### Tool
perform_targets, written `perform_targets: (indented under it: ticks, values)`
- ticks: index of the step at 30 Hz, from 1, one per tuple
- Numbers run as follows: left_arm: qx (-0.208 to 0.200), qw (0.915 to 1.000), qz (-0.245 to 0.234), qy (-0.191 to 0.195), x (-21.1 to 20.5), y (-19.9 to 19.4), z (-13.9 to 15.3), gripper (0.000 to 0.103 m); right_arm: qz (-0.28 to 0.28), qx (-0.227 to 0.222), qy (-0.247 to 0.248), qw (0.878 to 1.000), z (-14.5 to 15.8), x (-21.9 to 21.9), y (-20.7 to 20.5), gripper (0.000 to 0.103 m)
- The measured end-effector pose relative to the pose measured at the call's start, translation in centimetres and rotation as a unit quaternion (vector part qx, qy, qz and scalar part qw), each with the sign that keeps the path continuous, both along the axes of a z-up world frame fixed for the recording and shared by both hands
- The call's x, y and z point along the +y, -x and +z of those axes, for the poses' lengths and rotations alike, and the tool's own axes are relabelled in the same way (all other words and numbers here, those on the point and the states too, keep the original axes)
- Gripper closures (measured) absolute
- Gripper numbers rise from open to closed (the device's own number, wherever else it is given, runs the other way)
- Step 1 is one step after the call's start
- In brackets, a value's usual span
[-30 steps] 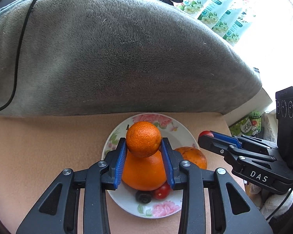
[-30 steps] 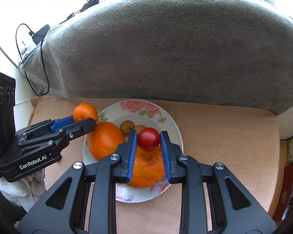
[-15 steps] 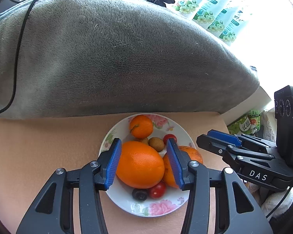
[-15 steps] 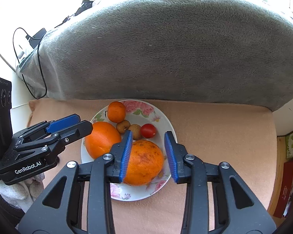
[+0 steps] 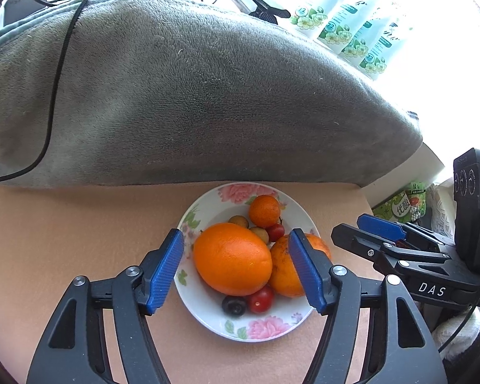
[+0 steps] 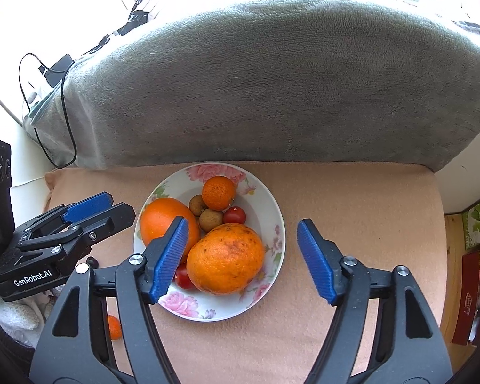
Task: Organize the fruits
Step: 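Open both grippers to drop the mandarin and cherry tomato onto the plate, then move both grippers back toward the remaining mandarin and dark cherry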
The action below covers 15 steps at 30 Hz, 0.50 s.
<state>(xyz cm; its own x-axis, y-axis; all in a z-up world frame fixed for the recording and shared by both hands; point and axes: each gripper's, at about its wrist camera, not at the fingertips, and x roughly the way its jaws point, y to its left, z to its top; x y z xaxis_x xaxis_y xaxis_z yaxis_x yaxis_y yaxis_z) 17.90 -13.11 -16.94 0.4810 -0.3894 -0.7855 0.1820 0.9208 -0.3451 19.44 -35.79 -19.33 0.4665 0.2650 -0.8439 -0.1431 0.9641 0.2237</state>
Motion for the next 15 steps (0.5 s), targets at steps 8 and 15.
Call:
perform_targets:
  ticks: [8, 15]
  values:
    - [0.004, 1.0, 0.003, -0.003, 1.3, 1.0, 0.1, 0.035, -0.008, 0.002, -0.002, 1.0, 0.4, 0.2, 1.2, 0.025]
    - [0.001, 0.9999, 0.006, -0.009, 2.5, 2.0, 0.6, 0.035, -0.013, 0.001, -0.006, 1.0, 0.6, 0.9, 2.6, 0.024]
